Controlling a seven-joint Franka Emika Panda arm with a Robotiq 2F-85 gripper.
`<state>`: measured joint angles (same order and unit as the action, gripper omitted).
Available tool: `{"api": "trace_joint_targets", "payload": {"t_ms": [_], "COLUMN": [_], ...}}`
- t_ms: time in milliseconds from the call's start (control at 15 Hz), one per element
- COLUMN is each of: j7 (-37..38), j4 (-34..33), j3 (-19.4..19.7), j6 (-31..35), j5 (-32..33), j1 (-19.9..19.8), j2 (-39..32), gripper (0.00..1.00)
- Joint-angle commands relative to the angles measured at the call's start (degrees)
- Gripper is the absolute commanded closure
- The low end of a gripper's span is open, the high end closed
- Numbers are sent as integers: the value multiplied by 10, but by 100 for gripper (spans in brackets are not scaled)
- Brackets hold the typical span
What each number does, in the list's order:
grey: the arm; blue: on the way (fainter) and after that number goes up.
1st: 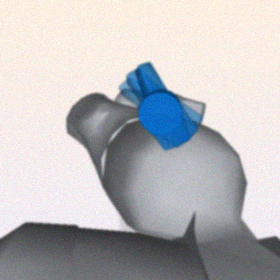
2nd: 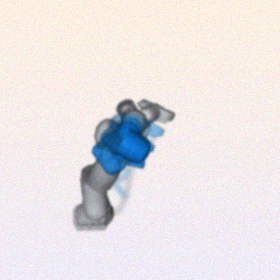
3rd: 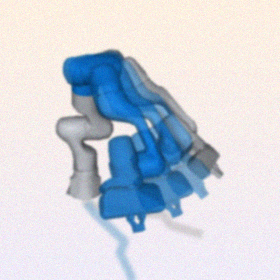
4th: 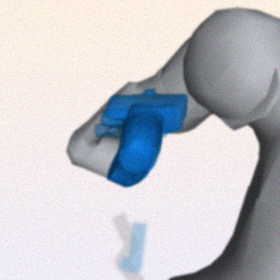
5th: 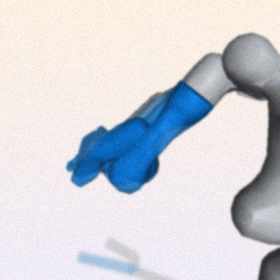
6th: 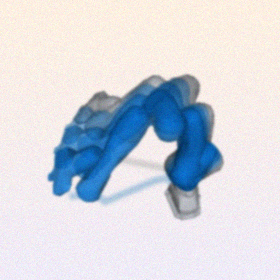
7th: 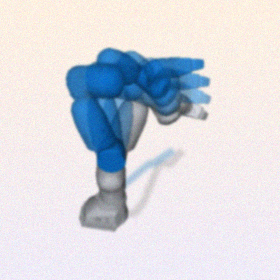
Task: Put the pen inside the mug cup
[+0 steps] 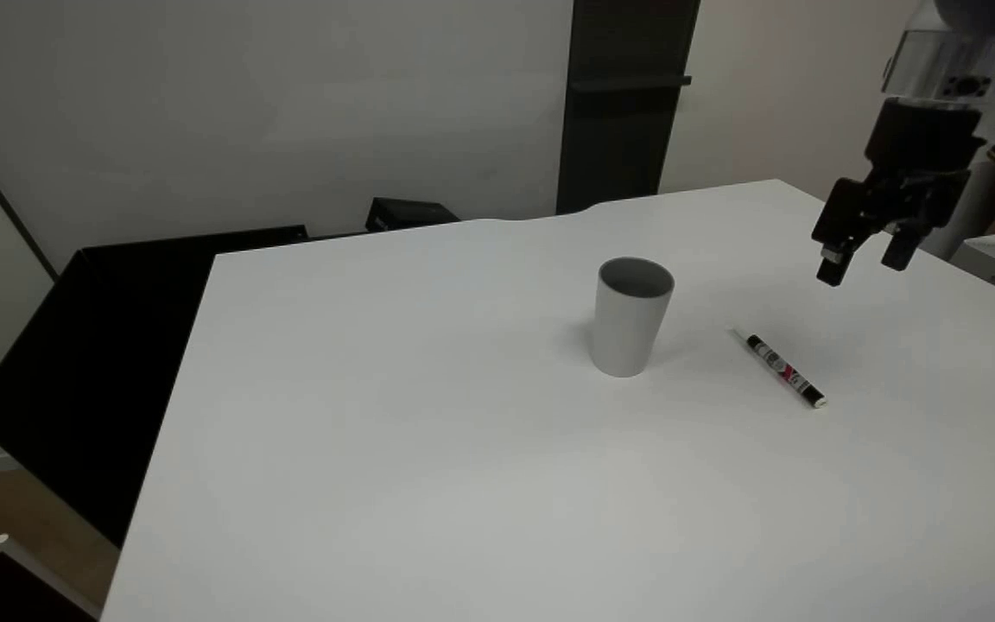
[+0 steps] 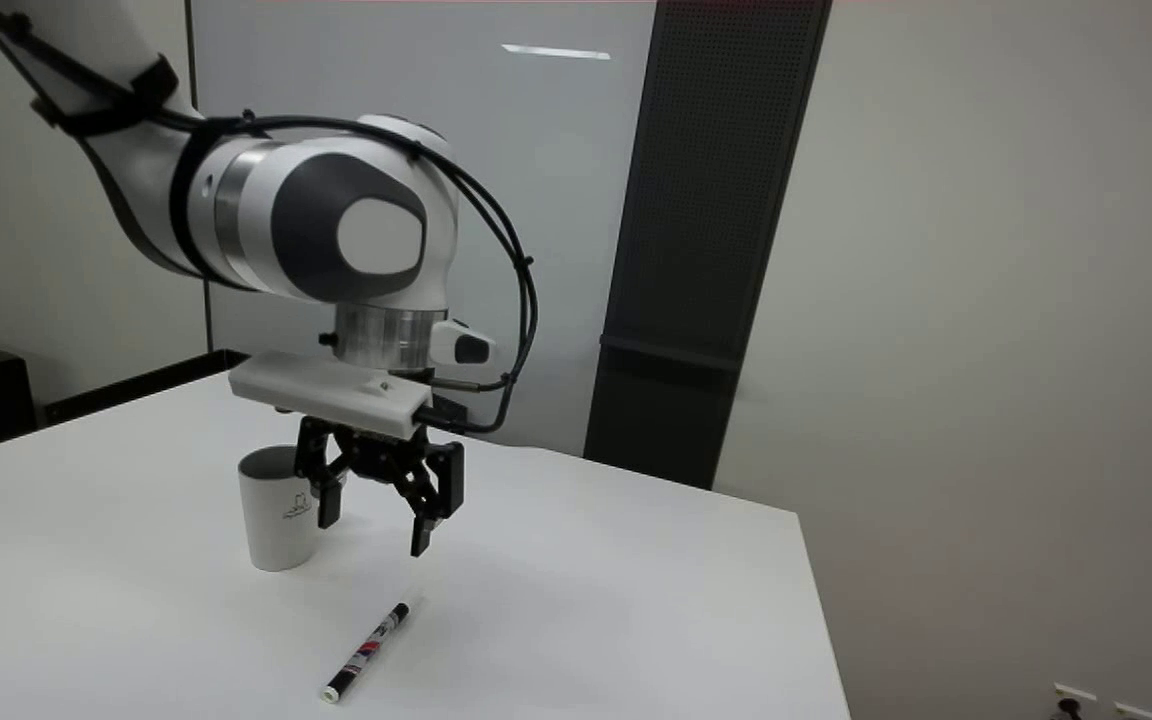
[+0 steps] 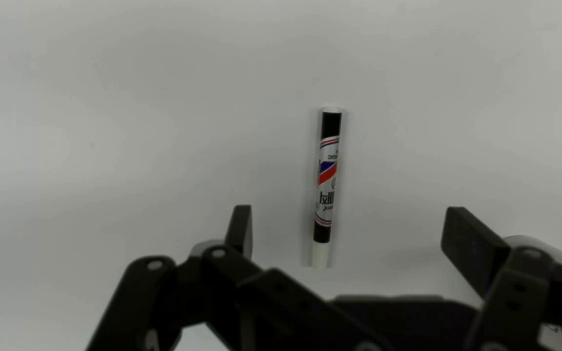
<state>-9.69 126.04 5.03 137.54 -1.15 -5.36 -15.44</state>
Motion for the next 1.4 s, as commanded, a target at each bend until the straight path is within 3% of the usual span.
{"api": "trace_joint_targets", "payload": {"t_ms": [0, 533, 600, 1333], "j7": [37, 59, 47, 45], "j4": [-22, 27, 11, 14], "j3": [-6, -19, -16, -17], "j6": [33, 120, 95, 99], "j5": [3, -30, -20, -19], "j1": [4, 0, 0, 0], "j2": [-41, -57, -63, -65], "gripper": [0, 0, 0, 0]}}
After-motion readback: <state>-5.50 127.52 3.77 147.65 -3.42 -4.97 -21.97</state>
